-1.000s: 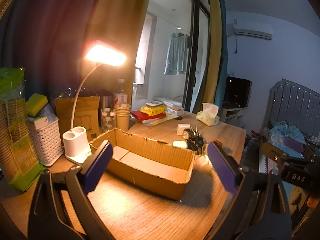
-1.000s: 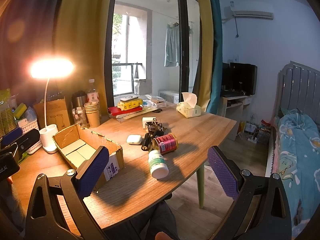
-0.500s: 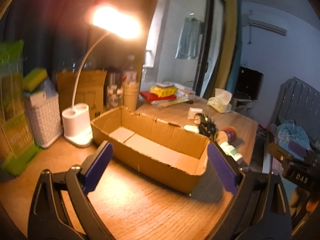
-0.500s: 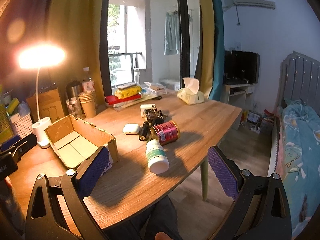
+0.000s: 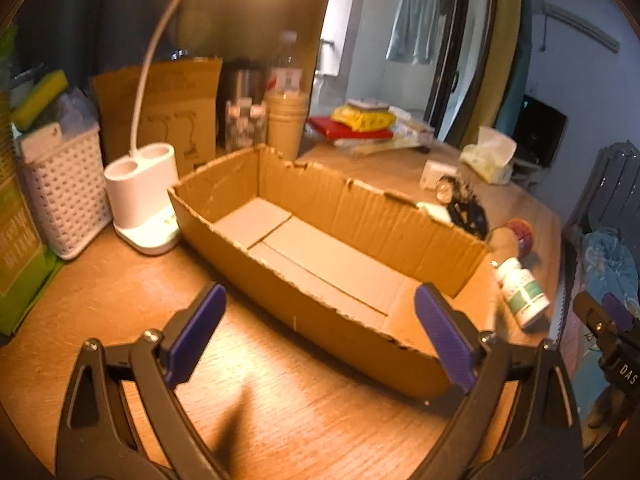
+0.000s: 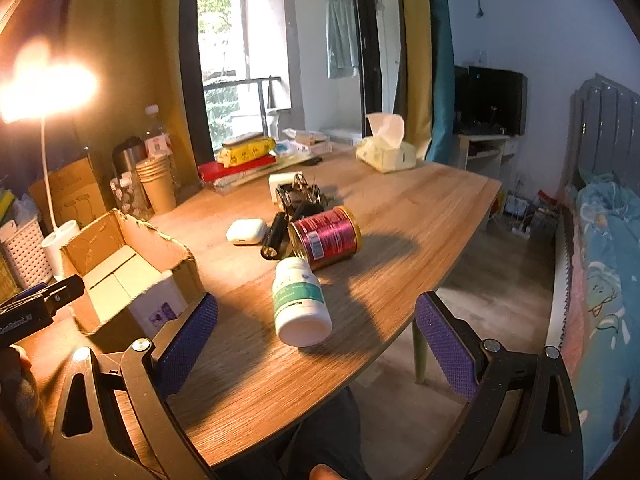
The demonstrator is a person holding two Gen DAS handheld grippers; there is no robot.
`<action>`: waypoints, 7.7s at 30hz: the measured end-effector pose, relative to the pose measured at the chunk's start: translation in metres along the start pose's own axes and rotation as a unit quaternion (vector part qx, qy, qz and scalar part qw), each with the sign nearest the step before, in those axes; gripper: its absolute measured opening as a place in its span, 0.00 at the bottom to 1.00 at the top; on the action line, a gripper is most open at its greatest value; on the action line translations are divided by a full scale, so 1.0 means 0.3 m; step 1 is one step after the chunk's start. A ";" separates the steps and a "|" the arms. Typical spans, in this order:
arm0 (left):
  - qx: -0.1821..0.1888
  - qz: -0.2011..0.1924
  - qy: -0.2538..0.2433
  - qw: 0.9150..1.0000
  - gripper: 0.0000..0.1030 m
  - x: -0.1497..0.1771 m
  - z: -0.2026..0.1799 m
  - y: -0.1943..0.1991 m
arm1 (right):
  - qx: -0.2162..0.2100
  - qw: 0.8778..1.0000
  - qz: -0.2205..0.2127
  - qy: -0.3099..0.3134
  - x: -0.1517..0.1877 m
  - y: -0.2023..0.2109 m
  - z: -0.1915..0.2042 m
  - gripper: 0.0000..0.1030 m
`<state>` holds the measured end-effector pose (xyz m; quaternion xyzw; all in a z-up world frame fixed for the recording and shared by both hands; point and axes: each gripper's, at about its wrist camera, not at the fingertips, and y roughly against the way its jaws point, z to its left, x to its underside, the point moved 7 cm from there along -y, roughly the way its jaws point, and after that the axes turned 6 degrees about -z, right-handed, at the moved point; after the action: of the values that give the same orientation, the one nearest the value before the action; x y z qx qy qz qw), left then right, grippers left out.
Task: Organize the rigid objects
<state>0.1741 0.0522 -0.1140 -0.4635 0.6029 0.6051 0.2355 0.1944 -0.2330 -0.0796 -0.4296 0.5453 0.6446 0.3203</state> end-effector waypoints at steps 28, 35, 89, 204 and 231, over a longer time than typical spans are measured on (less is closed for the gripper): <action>0.059 0.155 -0.226 0.960 0.93 -0.014 -0.037 -0.134 | -0.022 1.000 0.001 -0.011 0.016 -0.040 -0.041 0.97; 0.087 0.221 -0.111 0.965 0.60 0.053 0.005 -0.141 | -0.029 1.000 -0.004 -0.004 0.010 -0.024 -0.016 0.97; 0.116 0.143 -0.095 0.978 0.26 0.071 0.039 -0.223 | -0.081 0.993 0.069 0.046 0.102 -0.293 0.073 0.77; 0.112 0.144 -0.103 0.978 0.27 0.074 0.034 -0.221 | -0.197 0.975 0.009 0.098 -0.072 -0.028 0.496 0.65; 0.106 0.142 -0.106 0.978 0.27 0.074 0.035 -0.222 | -0.058 0.995 -0.007 0.078 -0.127 -0.210 0.096 0.82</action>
<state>0.2174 0.0669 -0.1684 -0.2787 0.6949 0.6109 0.2574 0.2603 -0.1901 -0.0711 -0.5001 0.5269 0.6378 0.2559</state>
